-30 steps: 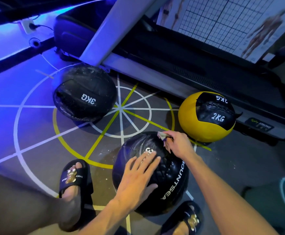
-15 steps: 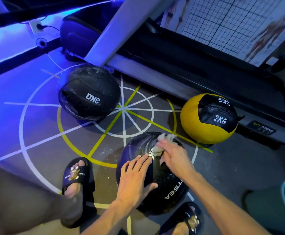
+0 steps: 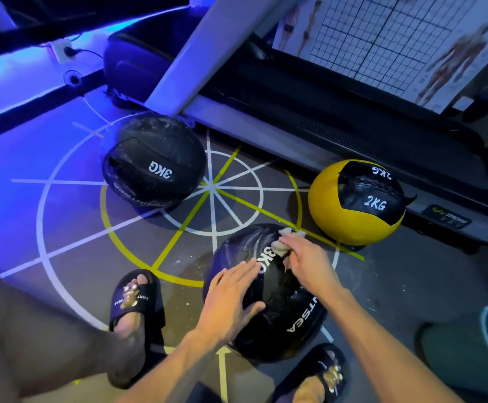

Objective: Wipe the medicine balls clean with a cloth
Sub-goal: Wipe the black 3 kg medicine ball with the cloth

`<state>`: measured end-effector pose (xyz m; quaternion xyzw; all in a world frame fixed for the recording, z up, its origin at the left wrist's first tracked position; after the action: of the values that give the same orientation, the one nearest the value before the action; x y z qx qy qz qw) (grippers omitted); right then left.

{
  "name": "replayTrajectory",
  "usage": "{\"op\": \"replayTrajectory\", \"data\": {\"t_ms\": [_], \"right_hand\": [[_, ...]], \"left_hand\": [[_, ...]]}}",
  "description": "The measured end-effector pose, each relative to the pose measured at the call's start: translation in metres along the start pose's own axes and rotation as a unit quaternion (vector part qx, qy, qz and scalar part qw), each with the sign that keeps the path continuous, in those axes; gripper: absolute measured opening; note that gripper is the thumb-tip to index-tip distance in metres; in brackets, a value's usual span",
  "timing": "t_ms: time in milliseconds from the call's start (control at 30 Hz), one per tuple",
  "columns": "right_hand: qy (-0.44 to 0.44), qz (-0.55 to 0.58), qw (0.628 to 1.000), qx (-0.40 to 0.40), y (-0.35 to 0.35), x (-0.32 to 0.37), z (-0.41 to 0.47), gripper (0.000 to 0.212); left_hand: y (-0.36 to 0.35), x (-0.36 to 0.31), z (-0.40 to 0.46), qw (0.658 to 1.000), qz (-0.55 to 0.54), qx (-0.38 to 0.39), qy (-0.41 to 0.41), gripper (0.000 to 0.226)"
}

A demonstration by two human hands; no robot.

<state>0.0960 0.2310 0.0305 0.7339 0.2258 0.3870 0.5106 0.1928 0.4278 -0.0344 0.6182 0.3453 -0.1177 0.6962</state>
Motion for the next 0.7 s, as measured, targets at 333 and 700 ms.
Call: {"op": "replayTrajectory", "data": {"t_ms": [333,700], "right_hand": [[0.06,-0.021,0.998,-0.018,-0.02,0.011,-0.016,0.035],[0.11,-0.117,0.985,-0.061,-0.049,0.034,-0.045,0.053]], "left_hand": [[-0.014,0.02,-0.007,0.998,-0.041,0.012,0.044,0.079],[-0.011,0.007,0.009,0.997,0.0,0.018,0.078,0.077]]}}
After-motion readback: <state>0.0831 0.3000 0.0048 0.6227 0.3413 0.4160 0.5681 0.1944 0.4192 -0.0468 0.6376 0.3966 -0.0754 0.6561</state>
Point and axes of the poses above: each hand's wrist, its own z-axis towards the middle knuckle, its own y-axis out of the back of the hand, x = y × z, the point moved 2 cm from there along z, towards the middle knuckle, and after that the axes turned 8 degrees about x, right-handed, at the moved point
